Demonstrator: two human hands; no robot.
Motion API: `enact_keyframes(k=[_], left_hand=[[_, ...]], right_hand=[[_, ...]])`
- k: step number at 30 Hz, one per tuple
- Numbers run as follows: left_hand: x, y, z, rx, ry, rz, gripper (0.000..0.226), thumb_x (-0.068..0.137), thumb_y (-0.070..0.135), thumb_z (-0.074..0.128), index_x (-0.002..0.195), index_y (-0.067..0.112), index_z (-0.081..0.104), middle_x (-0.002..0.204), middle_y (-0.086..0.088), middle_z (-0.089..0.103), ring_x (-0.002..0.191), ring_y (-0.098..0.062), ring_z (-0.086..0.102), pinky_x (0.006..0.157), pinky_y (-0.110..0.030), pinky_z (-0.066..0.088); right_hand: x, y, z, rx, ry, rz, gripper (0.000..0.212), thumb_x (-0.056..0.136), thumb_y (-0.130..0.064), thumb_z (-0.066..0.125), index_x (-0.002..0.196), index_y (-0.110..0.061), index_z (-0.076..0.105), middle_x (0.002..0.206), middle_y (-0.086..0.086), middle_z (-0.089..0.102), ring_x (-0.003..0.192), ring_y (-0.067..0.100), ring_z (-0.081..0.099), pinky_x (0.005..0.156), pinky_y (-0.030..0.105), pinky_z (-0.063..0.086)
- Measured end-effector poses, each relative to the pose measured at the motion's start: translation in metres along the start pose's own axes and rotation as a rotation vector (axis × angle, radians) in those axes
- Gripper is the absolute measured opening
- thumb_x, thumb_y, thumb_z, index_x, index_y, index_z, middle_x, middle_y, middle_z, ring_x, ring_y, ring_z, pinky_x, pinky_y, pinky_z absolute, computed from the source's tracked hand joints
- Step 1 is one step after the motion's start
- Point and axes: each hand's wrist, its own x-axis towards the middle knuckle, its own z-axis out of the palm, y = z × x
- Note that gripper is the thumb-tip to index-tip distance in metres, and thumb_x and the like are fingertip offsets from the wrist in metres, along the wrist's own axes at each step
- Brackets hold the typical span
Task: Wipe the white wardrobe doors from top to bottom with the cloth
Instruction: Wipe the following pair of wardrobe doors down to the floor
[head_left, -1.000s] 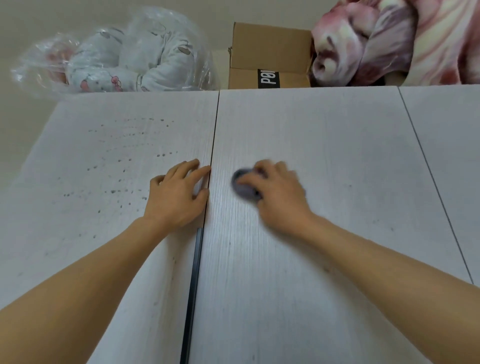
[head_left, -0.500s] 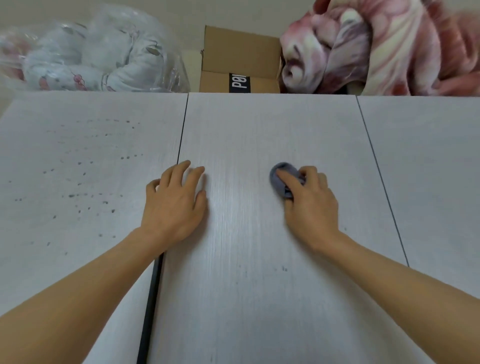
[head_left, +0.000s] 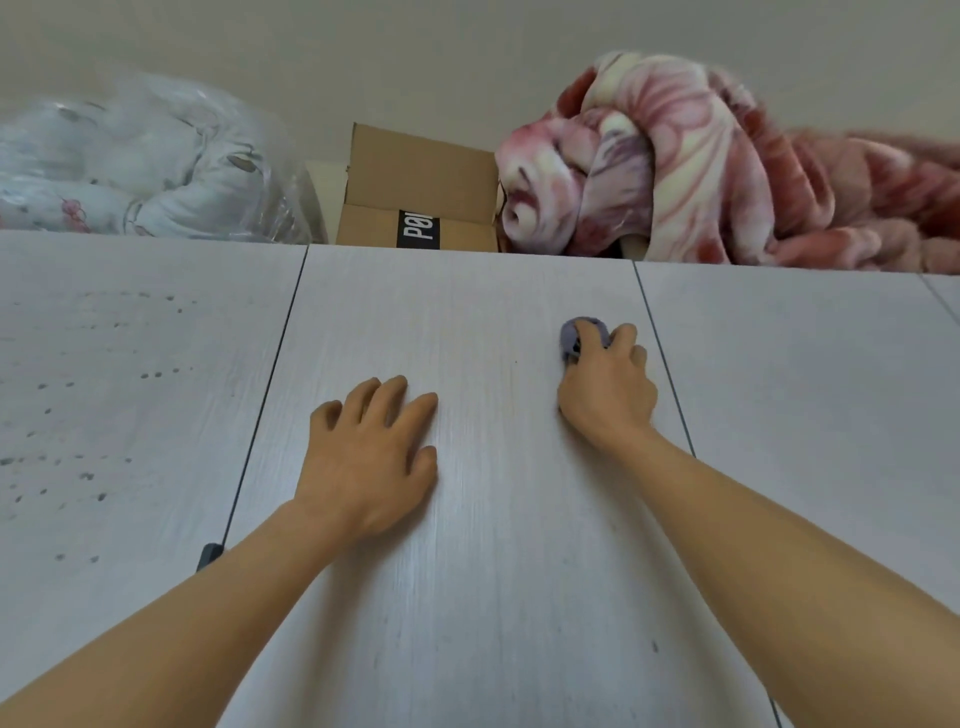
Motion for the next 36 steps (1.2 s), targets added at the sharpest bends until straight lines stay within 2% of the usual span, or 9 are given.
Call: enact_keyframes(k=[6,11,15,18,23,26,30,33,36], left_hand=[[-0.001,-0.003,0.003,0.001,-0.003,-0.013,0.078,0.076,0.057,0.006,0.143,0.031,0.034,0.153,-0.001,0.027,0.141,-0.023,0.021,0.108,-0.047,0.019],[-0.002,-0.002,0.005,0.012,-0.027,-0.034,0.084,0.069,0.058,-0.012,0.149,0.037,0.008,0.158,0.004,0.004,0.145,-0.017,-0.002,0.115,-0.041,0.003],[-0.004,0.002,0.004,-0.011,-0.002,-0.049,0.084,0.071,0.056,-0.012,0.149,0.035,0.008,0.159,0.003,0.002,0.145,-0.017,-0.004,0.116,-0.041,0.000],[-0.003,0.005,0.005,-0.015,0.023,-0.079,0.084,0.071,0.053,-0.006,0.148,0.032,0.019,0.158,0.001,0.010,0.145,-0.020,0.002,0.115,-0.044,0.005],[-0.003,0.011,0.008,-0.035,0.098,-0.079,0.067,0.078,0.045,0.016,0.131,0.020,0.050,0.141,-0.009,0.043,0.134,-0.030,0.032,0.104,-0.055,0.025],[-0.005,0.012,0.012,-0.020,0.123,-0.073,0.060,0.081,0.042,0.022,0.126,0.018,0.054,0.136,-0.011,0.048,0.130,-0.033,0.039,0.100,-0.057,0.030],[-0.004,0.013,0.013,-0.028,0.118,-0.058,0.057,0.082,0.041,0.025,0.124,0.019,0.056,0.134,-0.011,0.051,0.128,-0.033,0.042,0.098,-0.058,0.032],[-0.001,0.011,0.010,-0.024,0.097,-0.070,0.064,0.079,0.046,0.018,0.128,0.025,0.053,0.140,-0.005,0.046,0.133,-0.028,0.036,0.101,-0.053,0.028],[0.002,0.009,0.006,-0.031,0.064,-0.078,0.075,0.074,0.051,0.006,0.135,0.030,0.045,0.147,0.000,0.037,0.137,-0.022,0.027,0.105,-0.047,0.023]], right_hand=[[-0.022,-0.020,0.012,0.037,-0.102,-0.634,0.051,0.091,-0.015,0.048,0.137,-0.033,0.038,0.126,0.002,0.036,0.112,0.021,0.036,0.083,0.032,0.037],[0.026,0.026,-0.008,-0.005,-0.043,-0.119,0.051,0.089,-0.007,0.043,0.135,-0.029,0.040,0.126,0.009,0.035,0.115,0.031,0.036,0.083,0.037,0.036],[0.003,0.040,-0.001,-0.027,-0.001,-0.135,0.058,0.085,-0.001,0.045,0.137,-0.029,0.041,0.137,0.007,0.034,0.117,0.031,0.032,0.091,0.037,0.028],[-0.051,0.044,0.008,0.061,0.042,-0.489,0.062,0.073,0.000,0.045,0.127,-0.031,0.050,0.129,0.007,0.044,0.107,0.030,0.038,0.082,0.040,0.031],[-0.103,0.084,-0.008,-0.171,-0.214,-1.285,0.061,0.075,-0.007,0.051,0.128,-0.035,0.042,0.125,0.002,0.041,0.100,0.023,0.045,0.077,0.034,0.041],[-0.066,0.092,-0.014,-0.171,-0.095,-0.864,0.072,0.067,-0.001,0.065,0.131,-0.028,0.044,0.119,0.011,0.049,0.094,0.034,0.054,0.069,0.038,0.045],[-0.031,0.070,-0.015,-0.141,-0.045,-0.167,0.057,0.091,-0.011,0.046,0.143,-0.026,0.030,0.128,0.011,0.036,0.110,0.029,0.038,0.067,0.032,0.033],[-0.035,0.038,-0.005,-0.091,0.001,-0.104,0.057,0.091,-0.009,0.043,0.143,-0.022,0.026,0.128,0.010,0.031,0.111,0.027,0.036,0.065,0.031,0.030],[-0.043,0.004,0.005,-0.096,-0.087,-0.420,0.060,0.093,-0.014,0.042,0.146,-0.027,0.019,0.132,0.007,0.029,0.112,0.025,0.035,0.065,0.030,0.031]])
